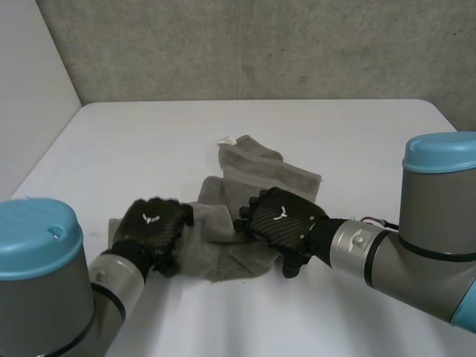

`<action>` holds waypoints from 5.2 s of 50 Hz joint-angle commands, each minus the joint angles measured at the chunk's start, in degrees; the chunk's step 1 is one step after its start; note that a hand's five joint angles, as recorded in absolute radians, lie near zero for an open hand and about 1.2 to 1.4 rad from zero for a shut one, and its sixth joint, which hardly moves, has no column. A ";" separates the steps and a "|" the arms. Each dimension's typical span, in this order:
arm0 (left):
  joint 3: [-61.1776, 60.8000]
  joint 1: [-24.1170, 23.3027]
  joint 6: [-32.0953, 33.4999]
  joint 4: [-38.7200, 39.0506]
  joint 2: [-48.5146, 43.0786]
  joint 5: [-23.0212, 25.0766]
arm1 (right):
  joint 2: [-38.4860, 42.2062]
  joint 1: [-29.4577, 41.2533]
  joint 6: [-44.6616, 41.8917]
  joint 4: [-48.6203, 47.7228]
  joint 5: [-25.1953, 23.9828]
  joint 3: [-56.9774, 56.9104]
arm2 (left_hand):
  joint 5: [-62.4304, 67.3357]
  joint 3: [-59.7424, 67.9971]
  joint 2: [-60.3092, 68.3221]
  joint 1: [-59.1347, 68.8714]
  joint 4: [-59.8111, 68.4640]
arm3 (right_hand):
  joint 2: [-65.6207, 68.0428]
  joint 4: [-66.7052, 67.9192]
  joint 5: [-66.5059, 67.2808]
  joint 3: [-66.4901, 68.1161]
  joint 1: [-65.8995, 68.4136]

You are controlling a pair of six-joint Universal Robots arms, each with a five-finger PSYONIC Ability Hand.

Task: Fold the towel.

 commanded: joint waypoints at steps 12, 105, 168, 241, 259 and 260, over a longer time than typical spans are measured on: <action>19.87 -1.18 -0.07 2.65 -12.50 11.62 | -8.75 -16.65 33.18 -6.31 0.01 11.44 | 2.41 2.23 2.33 2.15 2.41 | -2.74 0.03 0.26 -0.89 1.45; 19.55 -5.05 18.47 -13.70 9.63 3.26 | 6.55 -6.02 40.92 -5.78 16.09 -13.61 | 49.15 48.97 49.07 48.89 49.15 | 6.00 8.77 9.00 7.85 10.18; 17.09 1.99 17.33 5.03 22.81 -0.07 | -17.81 -10.86 5.08 17.74 13.72 -28.71 | 49.15 48.97 49.07 48.89 49.15 | 57.59 60.36 60.59 59.44 61.78; 8.90 3.22 48.44 10.73 -18.94 38.60 | -6.82 -6.20 -12.96 23.58 20.57 -12.37 | 16.03 15.85 15.96 15.77 16.04 | 57.59 60.36 60.59 59.44 61.78; 9.52 4.27 55.65 13.72 -21.14 35.53 | -6.73 -7.17 -12.96 22.43 20.49 -10.88 | 17.55 17.36 17.47 17.29 17.55 | 57.59 60.36 60.59 59.44 61.78; 9.43 4.36 55.56 13.72 -21.22 35.35 | -6.73 -7.17 -12.96 22.43 20.49 -10.88 | 19.21 19.03 19.14 18.95 19.21 | 57.59 60.36 60.59 59.44 61.78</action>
